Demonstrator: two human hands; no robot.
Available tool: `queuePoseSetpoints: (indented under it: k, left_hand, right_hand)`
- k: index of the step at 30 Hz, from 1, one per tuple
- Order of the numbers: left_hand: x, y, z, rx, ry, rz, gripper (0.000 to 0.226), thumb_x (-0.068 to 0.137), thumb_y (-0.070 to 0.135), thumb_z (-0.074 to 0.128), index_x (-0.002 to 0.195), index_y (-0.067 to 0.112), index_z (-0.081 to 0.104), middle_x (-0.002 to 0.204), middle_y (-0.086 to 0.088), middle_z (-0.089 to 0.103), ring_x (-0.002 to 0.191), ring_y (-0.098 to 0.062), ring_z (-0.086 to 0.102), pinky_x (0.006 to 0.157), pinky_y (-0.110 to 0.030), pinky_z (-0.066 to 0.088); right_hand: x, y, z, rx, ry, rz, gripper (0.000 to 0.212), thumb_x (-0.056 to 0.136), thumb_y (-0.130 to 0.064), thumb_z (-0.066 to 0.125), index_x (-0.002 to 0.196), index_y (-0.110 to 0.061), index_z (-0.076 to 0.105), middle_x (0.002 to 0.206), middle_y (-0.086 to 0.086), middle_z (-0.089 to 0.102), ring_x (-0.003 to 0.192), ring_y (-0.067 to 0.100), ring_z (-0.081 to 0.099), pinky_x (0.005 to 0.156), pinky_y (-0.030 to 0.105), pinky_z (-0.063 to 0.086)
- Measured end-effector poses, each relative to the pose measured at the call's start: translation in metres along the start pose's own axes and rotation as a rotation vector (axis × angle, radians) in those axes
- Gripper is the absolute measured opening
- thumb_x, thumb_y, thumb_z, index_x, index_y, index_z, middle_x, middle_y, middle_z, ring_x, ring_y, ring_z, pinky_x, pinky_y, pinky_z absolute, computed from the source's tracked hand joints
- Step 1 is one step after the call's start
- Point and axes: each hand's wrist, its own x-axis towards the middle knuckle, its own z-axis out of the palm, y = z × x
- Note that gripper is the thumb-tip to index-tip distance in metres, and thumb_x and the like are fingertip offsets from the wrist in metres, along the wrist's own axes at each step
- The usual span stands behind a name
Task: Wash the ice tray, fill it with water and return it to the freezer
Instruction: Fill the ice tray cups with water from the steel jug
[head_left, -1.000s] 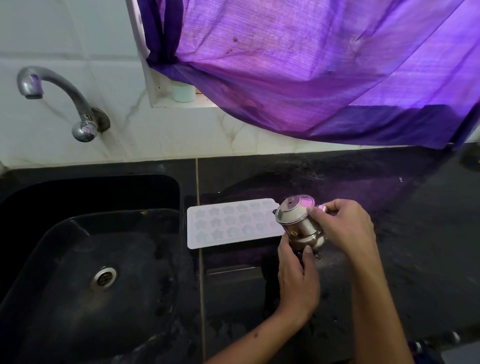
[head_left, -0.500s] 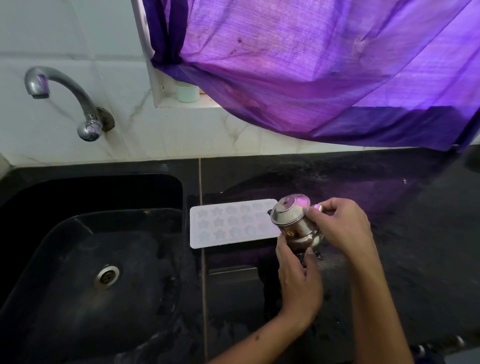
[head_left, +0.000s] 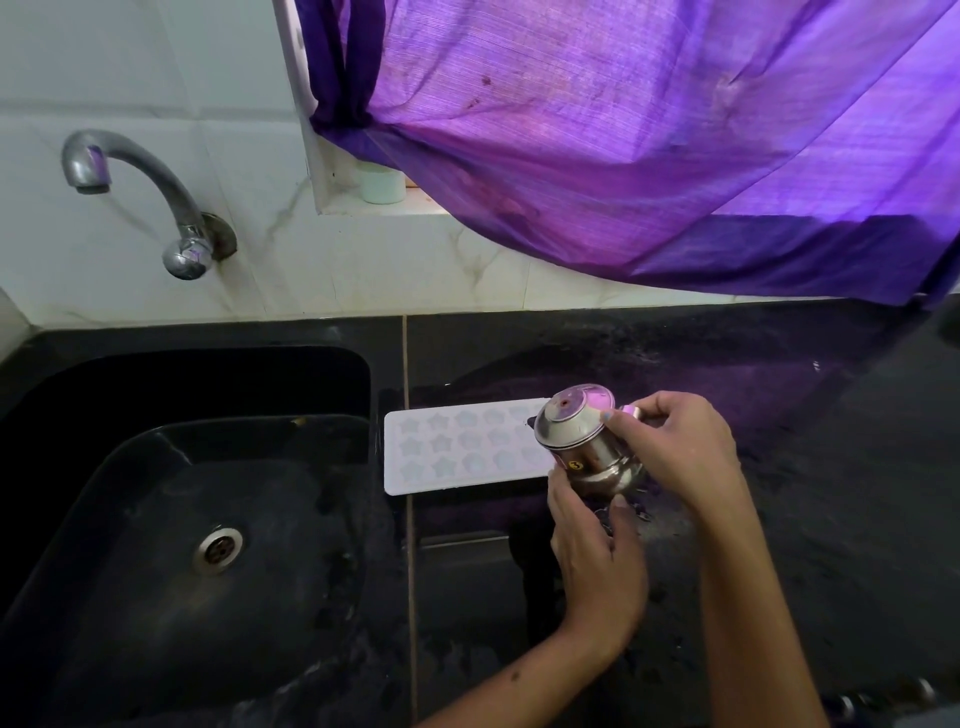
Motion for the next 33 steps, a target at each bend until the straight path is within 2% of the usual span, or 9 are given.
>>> queuePoseSetpoints:
  k: [5, 10, 17, 23, 33]
  left_hand:
    - [0.000, 0.000, -0.001, -0.008, 0.002, -0.007, 0.072, 0.085, 0.039, 0.041, 0.150, 0.026, 0.016, 0.144, 0.015, 0.031, 0.124, 0.003, 0.036, 0.110, -0.029, 0.030]
    - [0.001, 0.000, -0.001, -0.019, 0.010, -0.011, 0.073, 0.084, 0.039, 0.040, 0.151, 0.027, 0.012, 0.148, 0.014, 0.028, 0.129, -0.001, 0.034, 0.113, -0.033, 0.028]
    - [0.002, -0.001, -0.003, 0.009, 0.026, 0.010, 0.079, 0.083, 0.048, 0.035, 0.152, 0.027, 0.002, 0.159, 0.008, 0.006, 0.146, -0.010, 0.013, 0.118, -0.043, 0.019]
    - [0.003, -0.001, -0.007, -0.006, 0.079, 0.036, 0.076, 0.086, 0.044, 0.037, 0.152, 0.028, 0.004, 0.159, 0.008, 0.006, 0.146, -0.011, 0.013, 0.117, -0.045, 0.019]
    - [0.002, -0.003, -0.009, -0.033, 0.053, -0.024, 0.081, 0.086, 0.045, 0.037, 0.152, 0.022, -0.004, 0.159, 0.007, 0.001, 0.147, -0.011, 0.009, 0.118, -0.045, 0.016]
  right_hand:
    - [-0.001, -0.002, 0.003, -0.002, 0.000, -0.003, 0.017, 0.079, -0.040, 0.069, 0.071, -0.026, 0.063, 0.076, -0.005, 0.068, 0.077, 0.021, 0.065, 0.073, 0.046, 0.057]
    - [-0.001, -0.003, 0.004, 0.024, 0.006, -0.001, 0.018, 0.079, -0.040, 0.068, 0.069, -0.026, 0.063, 0.072, -0.005, 0.068, 0.076, 0.023, 0.066, 0.073, 0.047, 0.057]
    - [0.000, -0.003, 0.003, 0.137, 0.001, -0.003, 0.015, 0.083, -0.030, 0.068, 0.070, -0.022, 0.065, 0.069, -0.002, 0.068, 0.075, 0.020, 0.066, 0.074, 0.044, 0.056]
    - [-0.001, -0.005, 0.006, 0.208, -0.028, 0.004, 0.014, 0.081, -0.031, 0.070, 0.072, -0.022, 0.067, 0.072, -0.001, 0.070, 0.078, 0.021, 0.067, 0.079, 0.050, 0.057]
    - [-0.009, -0.018, 0.020, -0.005, -0.015, -0.045, 0.020, 0.080, -0.042, 0.068, 0.073, -0.025, 0.062, 0.077, -0.006, 0.067, 0.082, 0.021, 0.063, 0.073, 0.036, 0.050]
